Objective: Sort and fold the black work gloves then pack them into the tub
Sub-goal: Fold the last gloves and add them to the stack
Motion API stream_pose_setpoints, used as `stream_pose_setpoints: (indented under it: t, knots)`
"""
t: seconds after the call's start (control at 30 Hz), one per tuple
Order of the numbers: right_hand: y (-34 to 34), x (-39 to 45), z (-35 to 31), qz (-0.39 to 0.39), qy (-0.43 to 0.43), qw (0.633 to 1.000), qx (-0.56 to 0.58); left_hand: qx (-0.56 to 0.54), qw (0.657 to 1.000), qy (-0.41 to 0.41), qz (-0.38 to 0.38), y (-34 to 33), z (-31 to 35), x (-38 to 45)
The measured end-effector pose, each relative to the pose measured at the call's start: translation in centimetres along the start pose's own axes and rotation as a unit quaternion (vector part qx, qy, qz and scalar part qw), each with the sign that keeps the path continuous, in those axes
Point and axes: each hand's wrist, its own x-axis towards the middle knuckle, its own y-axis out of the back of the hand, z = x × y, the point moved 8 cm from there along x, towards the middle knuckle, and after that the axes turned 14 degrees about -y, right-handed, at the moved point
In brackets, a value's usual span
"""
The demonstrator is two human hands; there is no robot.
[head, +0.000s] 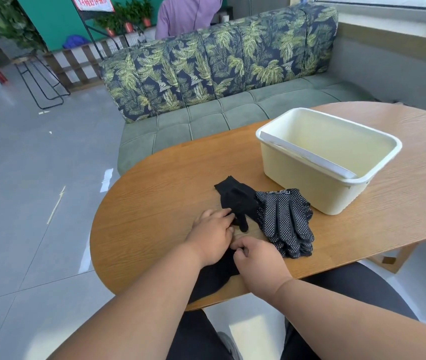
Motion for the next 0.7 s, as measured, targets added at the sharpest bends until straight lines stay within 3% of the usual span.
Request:
stream_pose_setpoints:
  t: [0.13, 0.3, 0.43, 0.63, 0.7]
  knots:
    - [0.2, -0.2, -0.1, 0.000, 0.000, 1.000, 0.000, -0.061, 0.995, 0.023, 0.078, 1.6, -0.5, -1.6]
    - [0.4, -0.4, 0.0, -0.004, -0.002, 1.000, -0.004, -0.189, 0.933, 0.159, 0.260, 5.8, -4.3, -7.6]
    - [0.3, -0.5, -0.2, -0.005, -0.003, 1.000, -0.009, -0.320, 0.863, 0.219, 0.323, 6.6, -6.5, -12.6]
    - [0.5, -1.3, -0.8, -0.001, -0.005, 1.000, -0.018, -0.448, 0.770, 0.223, 0.396, 6.4, -6.6, -16.4]
    - [0.6, -1.7, -1.0, 0.003, 0.002, 1.000, -0.023, -0.533, 0.708, 0.207, 0.414, 6.0, -6.4, -16.6]
